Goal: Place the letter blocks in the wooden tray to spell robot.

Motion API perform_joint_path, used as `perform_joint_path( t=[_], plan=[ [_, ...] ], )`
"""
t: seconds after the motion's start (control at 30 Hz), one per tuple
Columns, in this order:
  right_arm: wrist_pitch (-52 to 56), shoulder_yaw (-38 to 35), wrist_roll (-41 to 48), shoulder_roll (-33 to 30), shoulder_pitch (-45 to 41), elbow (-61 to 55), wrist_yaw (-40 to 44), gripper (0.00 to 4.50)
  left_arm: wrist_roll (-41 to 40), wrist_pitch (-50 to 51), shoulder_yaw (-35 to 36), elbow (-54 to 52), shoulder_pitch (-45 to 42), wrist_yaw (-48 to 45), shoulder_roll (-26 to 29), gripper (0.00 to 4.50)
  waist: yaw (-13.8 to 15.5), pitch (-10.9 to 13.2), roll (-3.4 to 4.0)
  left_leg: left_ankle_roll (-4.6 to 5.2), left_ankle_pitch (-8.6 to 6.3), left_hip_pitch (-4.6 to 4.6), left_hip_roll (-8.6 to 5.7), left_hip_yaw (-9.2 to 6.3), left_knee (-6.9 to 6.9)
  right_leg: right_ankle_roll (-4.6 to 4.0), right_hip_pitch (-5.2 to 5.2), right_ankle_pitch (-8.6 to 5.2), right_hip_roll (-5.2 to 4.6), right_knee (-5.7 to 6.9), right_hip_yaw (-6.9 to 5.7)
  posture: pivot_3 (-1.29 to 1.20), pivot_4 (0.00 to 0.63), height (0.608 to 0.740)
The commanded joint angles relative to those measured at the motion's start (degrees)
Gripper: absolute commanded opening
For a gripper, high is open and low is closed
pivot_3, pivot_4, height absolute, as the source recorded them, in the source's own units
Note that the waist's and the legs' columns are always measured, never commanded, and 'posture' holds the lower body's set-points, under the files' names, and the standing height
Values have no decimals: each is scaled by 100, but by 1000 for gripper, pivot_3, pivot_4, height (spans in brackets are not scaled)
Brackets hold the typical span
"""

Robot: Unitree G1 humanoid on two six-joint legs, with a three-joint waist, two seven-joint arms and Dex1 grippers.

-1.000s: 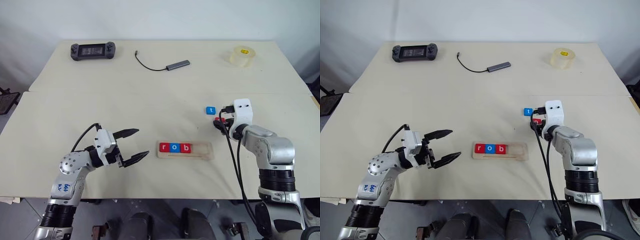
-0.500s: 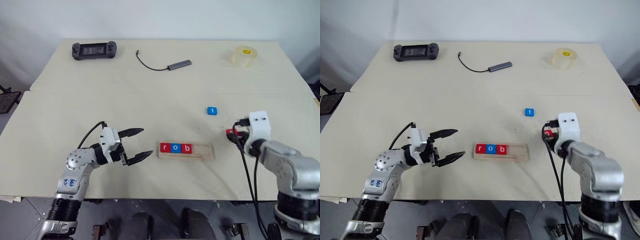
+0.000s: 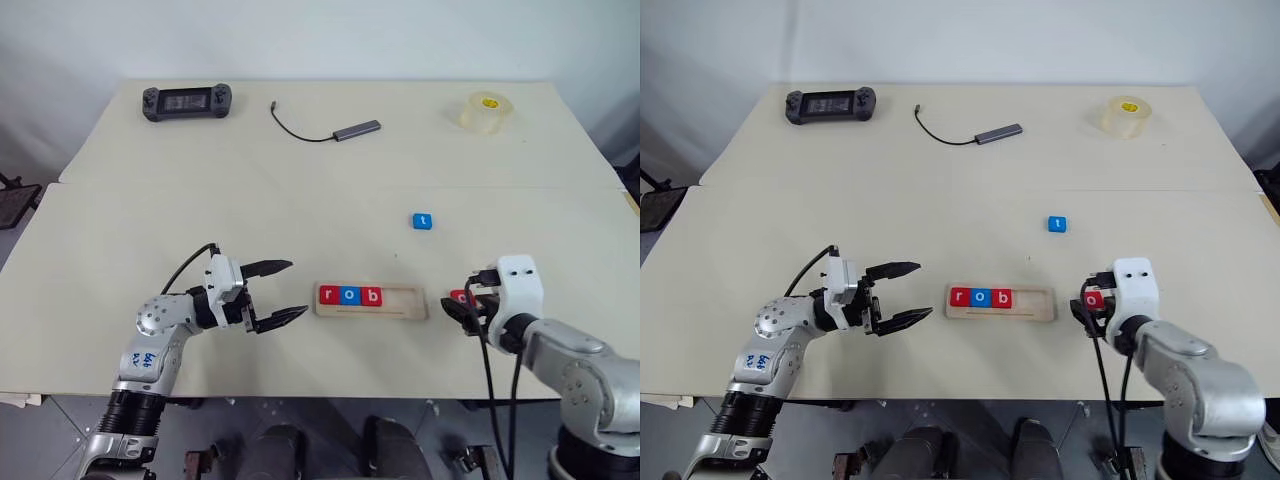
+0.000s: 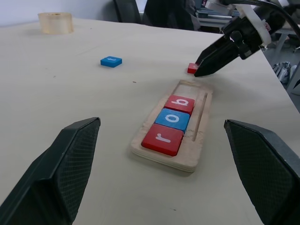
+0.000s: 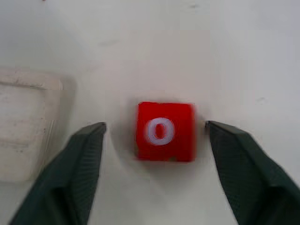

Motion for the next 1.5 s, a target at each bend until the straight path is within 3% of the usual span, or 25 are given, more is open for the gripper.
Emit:
perform_joint_path(
  t=[0.03,0.13,0.3,0.47,0.67,0.9,1.0,1.13,1.3,1.5],
  plan=[
    [-1202,71,141,-1189,85,500,1169,3408,-53,-71,92,-152,25,-13,60,4500,14,1,2,2,0,-1,-1,0,0,0,0,0,-1,-3,0,0,150,740],
    [-2657,430,77,-2149,276,1268,2386,3408,-60,-62,92,-228,84,-3,63,4500,9,2,-4,5,1,1,2,1,-14,1,4,0,3,-17,-5,0,150,740],
    [-5235,1173,-120,-3235,102,2861,4793,3408,-76,-15,68,-381,150,-14,81,4500,-1,3,-5,7,2,2,4,12,-16,7,8,3,3,-29,-6,0,150,740],
    [-6994,2207,-820,-3410,-1079,4741,6074,3408,-108,64,103,-550,216,2,137,4500,-103,5,-8,13,5,7,9,16,-7,26,27,13,0,-51,-8,0,150,740],
    [-7998,2814,-1384,-3109,-1796,5923,6523,3408,-128,149,109,-769,354,42,165,4500,-105,5,-8,10,4,0,9,-4,-6,25,29,13,-4,-60,-22,0,150,740],
    [-8181,2909,-1480,-2703,-1992,6171,6481,3408,-177,252,95,-1005,485,38,191,4500,-127,5,-7,2,2,2,15,-9,-1,25,33,13,-1,-61,-27,0,150,740],
    [-8207,2911,-1483,-2677,-1956,6175,6519,2842,-203,279,91,-1039,495,-1,198,4500,-121,4,-7,0,1,3,17,-7,1,24,33,13,1,-59,-27,0,150,740],
    [-8275,2847,-1405,-2626,-1980,6170,6529,1512,-254,293,86,-1039,459,-114,242,4500,-120,4,-7,-1,0,3,18,-10,8,23,37,13,0,-59,-29,0,150,740],
    [-8234,2796,-1329,-2598,-2126,5883,6571,1445,-269,254,111,-1003,410,-226,282,4500,-128,4,-7,-2,-1,3,18,-9,8,23,36,13,1,-57,-29,0,150,740],
    [-6696,2959,-825,-2356,-2332,4387,6659,1445,-219,98,122,-921,407,-344,339,4500,-118,5,-3,-3,-1,-1,21,-9,10,23,30,12,0,-55,-29,0,150,740]
  ],
)
